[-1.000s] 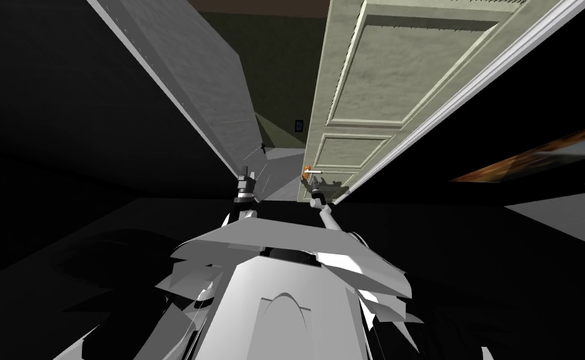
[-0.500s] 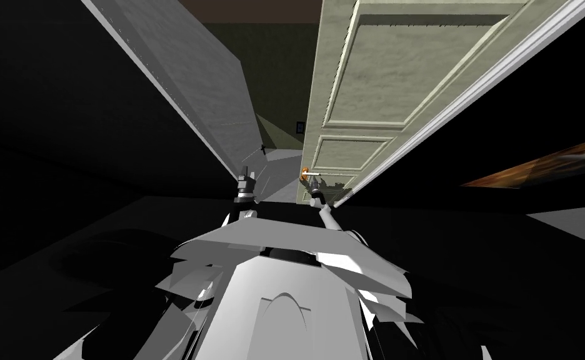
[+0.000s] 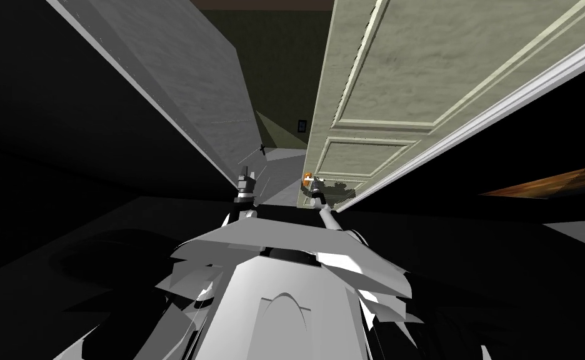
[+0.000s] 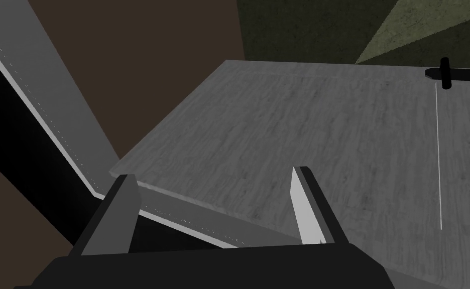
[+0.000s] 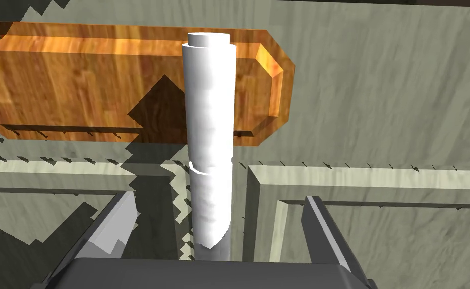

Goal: Push the door open

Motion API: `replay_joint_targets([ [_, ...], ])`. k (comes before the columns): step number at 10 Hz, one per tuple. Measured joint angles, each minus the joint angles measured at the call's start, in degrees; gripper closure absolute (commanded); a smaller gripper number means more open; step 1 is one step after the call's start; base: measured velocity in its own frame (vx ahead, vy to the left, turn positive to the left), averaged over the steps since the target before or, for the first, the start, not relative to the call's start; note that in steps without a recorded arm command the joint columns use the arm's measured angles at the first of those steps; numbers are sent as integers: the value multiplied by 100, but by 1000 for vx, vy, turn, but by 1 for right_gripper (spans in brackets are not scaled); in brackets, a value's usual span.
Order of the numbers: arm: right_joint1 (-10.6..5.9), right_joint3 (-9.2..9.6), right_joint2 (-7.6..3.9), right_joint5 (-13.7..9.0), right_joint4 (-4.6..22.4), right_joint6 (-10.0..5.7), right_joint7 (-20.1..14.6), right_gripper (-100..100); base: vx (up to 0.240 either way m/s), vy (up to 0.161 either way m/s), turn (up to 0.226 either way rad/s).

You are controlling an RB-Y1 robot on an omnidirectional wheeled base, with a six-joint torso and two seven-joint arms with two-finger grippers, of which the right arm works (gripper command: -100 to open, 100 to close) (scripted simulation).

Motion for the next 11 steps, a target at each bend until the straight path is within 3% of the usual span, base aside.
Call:
replay_joint_targets([
  [1,-11,-14,1,5,24,-9,-7,-100,90,-6,7],
  [2,-14,-16,1,5,27,-12,-9,100,-11,1,-6],
  [7,-47,-29,-12,5,10,-16,-3,100,-7,0,3],
  [11,-40,-131,-2,2,174,-18,6,100,149,68,-44],
])
